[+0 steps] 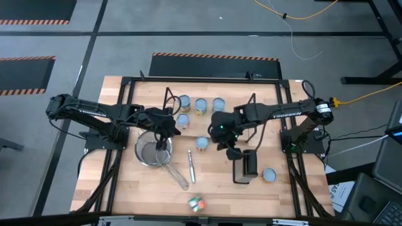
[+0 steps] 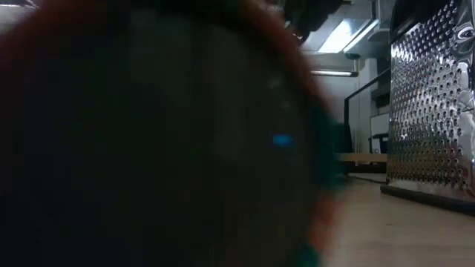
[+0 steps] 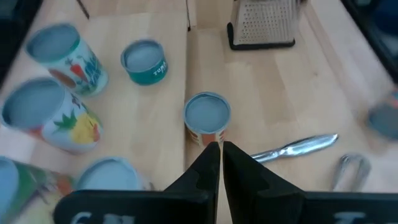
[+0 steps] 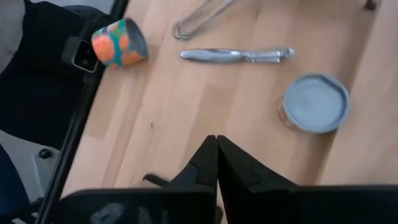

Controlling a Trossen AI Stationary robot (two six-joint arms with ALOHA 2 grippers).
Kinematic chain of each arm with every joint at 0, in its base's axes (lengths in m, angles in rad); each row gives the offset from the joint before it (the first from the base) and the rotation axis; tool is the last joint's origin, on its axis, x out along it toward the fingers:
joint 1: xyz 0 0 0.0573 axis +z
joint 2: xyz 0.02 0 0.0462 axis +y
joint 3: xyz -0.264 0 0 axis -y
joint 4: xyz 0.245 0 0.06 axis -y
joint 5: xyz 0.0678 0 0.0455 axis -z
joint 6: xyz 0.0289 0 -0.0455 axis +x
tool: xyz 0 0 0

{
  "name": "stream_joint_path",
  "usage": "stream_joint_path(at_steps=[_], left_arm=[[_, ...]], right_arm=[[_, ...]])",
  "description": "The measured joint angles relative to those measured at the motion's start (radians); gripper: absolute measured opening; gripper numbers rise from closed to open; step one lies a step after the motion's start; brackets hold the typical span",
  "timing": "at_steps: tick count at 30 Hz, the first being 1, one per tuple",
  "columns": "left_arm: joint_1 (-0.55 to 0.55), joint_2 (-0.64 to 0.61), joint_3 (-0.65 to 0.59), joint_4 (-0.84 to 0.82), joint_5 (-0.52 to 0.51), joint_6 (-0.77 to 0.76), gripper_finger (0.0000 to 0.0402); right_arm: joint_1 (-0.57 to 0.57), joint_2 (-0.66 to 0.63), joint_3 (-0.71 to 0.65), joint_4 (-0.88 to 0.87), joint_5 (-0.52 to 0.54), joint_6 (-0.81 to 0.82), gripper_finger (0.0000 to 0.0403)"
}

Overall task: Pick and place cans onto a shelf
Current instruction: Put the green can on the shelf

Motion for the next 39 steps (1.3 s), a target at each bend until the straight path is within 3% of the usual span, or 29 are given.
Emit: stream_joint_path(at_steps=[4, 10, 16, 19, 23, 30, 35, 39], left_arm=[[-0.056, 0.0, 0.0, -0.045, 0.048, -0.247, 0.0014], [-0.326, 0.034, -0.029, -0.041, 0.043, -0.645, 0.0014], [-0.71, 0.205, -0.128, 0.28, 0.046, -1.257, 0.0014], [-0.848, 0.326, -0.118, 0.437, -0.019, -1.458, 0.0014], [-0.924, 0.473, -0.056, 0.568, -0.101, -1.542, 0.0014], [-0.933, 0.677, 0.057, 0.607, -0.107, -1.539, 0.0014], [-0.922, 0.744, 0.079, 0.604, -0.102, -1.544, 0.0017], [-0.894, 0.75, 0.079, 0.593, -0.096, -1.544, 0.0042]], right_arm=[[0.009, 0.0, 0.0, 0.051, 0.0, -0.003, 0.0015], [0.008, 0.0, 0.0, 0.065, 0.0, 0.002, 0.0056], [0.014, 0.0, 0.0, 0.062, 0.0, 0.032, 0.0061], [0.02, 0.0, 0.0, 0.063, 0.0, 0.036, 0.0061], [0.027, 0.0, 0.0, 0.09, 0.0, 0.029, 0.0061], [0.029, 0.0, 0.0, 0.118, 0.0, 0.028, 0.0061], [0.029, 0.0, 0.0, 0.12, 0.0, 0.028, 0.0061], [0.029, 0.0, 0.0, 0.12, 0.0, 0.027, 0.0061]])
